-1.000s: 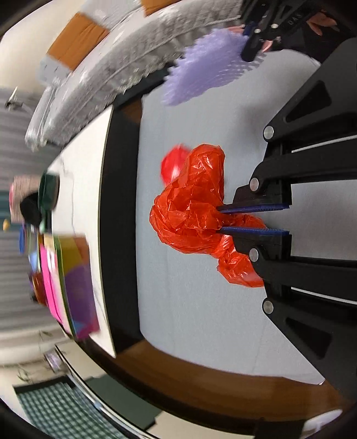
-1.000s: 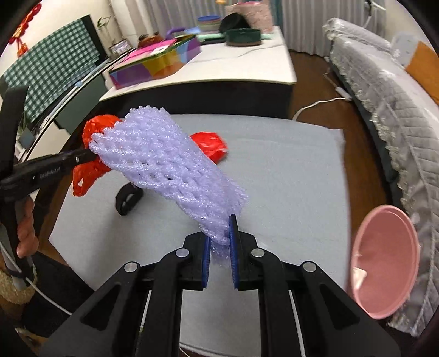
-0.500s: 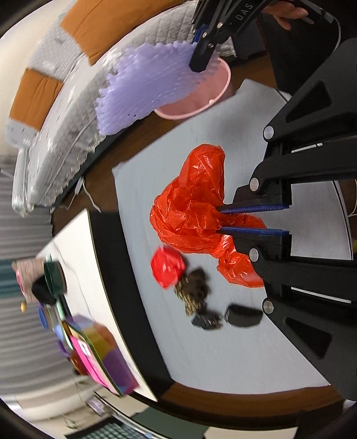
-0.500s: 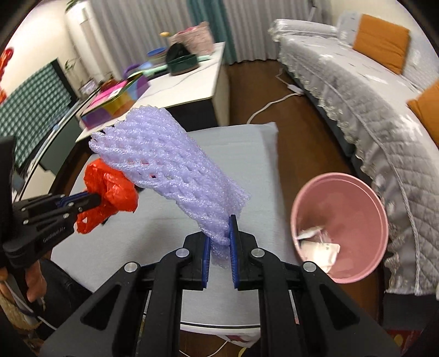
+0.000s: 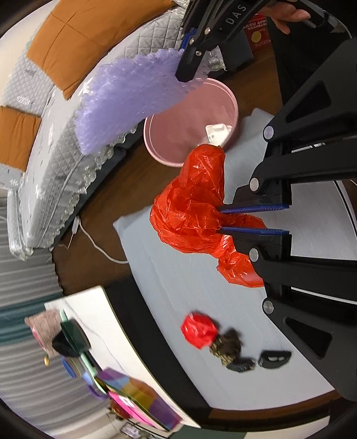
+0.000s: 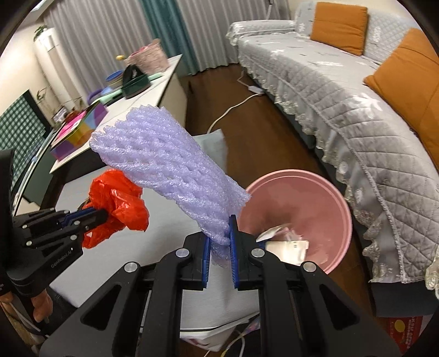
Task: Collect trash
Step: 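Carry red bag and foam net over the pink wastebasket and open both tools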
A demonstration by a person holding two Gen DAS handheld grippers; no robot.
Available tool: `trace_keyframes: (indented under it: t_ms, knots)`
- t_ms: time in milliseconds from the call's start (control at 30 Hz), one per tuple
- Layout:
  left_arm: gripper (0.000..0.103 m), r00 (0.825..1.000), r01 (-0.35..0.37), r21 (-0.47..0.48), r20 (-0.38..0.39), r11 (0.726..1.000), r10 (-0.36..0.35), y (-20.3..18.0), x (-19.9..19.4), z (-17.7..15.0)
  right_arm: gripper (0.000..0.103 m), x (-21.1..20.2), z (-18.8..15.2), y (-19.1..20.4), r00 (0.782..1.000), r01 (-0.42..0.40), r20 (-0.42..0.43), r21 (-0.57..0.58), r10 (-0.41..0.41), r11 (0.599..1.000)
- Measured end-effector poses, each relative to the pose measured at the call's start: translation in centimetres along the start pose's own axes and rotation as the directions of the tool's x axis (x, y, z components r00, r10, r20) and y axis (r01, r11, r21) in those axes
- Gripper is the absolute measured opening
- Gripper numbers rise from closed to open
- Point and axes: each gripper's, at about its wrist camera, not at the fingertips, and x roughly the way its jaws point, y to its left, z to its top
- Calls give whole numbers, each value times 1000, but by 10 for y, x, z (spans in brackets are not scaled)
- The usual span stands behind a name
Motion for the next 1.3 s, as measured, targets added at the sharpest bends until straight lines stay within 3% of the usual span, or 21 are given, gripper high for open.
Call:
trace_keyframes:
  t_ms: [233,533,933,1300]
  knots:
    - [9,999,34,48,-35,998,-32,-47,32,33,13,21,5,-61,998,63,5,143,-65,988]
    - [9,991,120,103,-67,987,-113,-113,71,68,13,40,0,-106,992,124,-12,221,-124,967]
    - [9,977,150,71,-161,986,-138,-127,124,71,13,56,-1,-131,988,152,-70,255,-139,955]
    - [9,967,180,61,-194,982,-166,-134,140,76,13,75,-6,-143,977,184,-156,290,-143,939]
